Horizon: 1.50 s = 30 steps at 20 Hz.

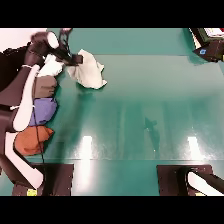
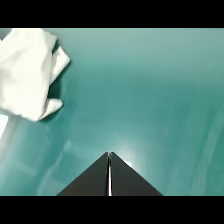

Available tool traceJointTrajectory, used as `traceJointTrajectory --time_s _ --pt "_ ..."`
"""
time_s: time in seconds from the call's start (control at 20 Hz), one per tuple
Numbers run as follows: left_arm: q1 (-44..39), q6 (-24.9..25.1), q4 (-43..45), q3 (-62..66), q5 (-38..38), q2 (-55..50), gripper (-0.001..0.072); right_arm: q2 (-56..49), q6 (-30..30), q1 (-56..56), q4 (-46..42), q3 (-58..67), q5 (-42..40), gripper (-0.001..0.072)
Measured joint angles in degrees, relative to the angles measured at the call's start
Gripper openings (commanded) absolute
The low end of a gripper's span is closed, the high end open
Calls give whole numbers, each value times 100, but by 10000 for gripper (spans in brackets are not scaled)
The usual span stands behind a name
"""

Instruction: Fold the shirts.

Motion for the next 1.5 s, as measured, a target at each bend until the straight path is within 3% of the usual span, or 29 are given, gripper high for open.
traceJointTrajectory --time_s 0.15,0.45,0.85,0.9,0.95,1.0,1.3,1.5 --pt "13 166 -232 109 162 990 21 369 0 0 4 0 -402 15" --pt "-387 1279 -1751 162 15 3042 21 1145 0 0 7 4 -1054 16" --pt "-1491 1878 -2076 -1051 -603 3451 23 1508 -2 0 0 4 -1027 15" --pt "-1491 1919 -1952 -1270 -564 3386 71 1519 0 0 0 4 -962 15" --pt "-1467 1937 -1845 -1434 -525 3305 331 1523 -2 0 0 4 -909 15" --pt "-1390 1932 -1757 -1574 -457 3211 526 1530 -2 0 -2 4 -859 15" --pt "-538 1453 -1526 -1965 -529 2712 538 1480 0 0 -7 2 -647 15" --pt "-391 1252 -1847 -2564 -785 2614 538 1274 0 0 -7 0 -424 15"
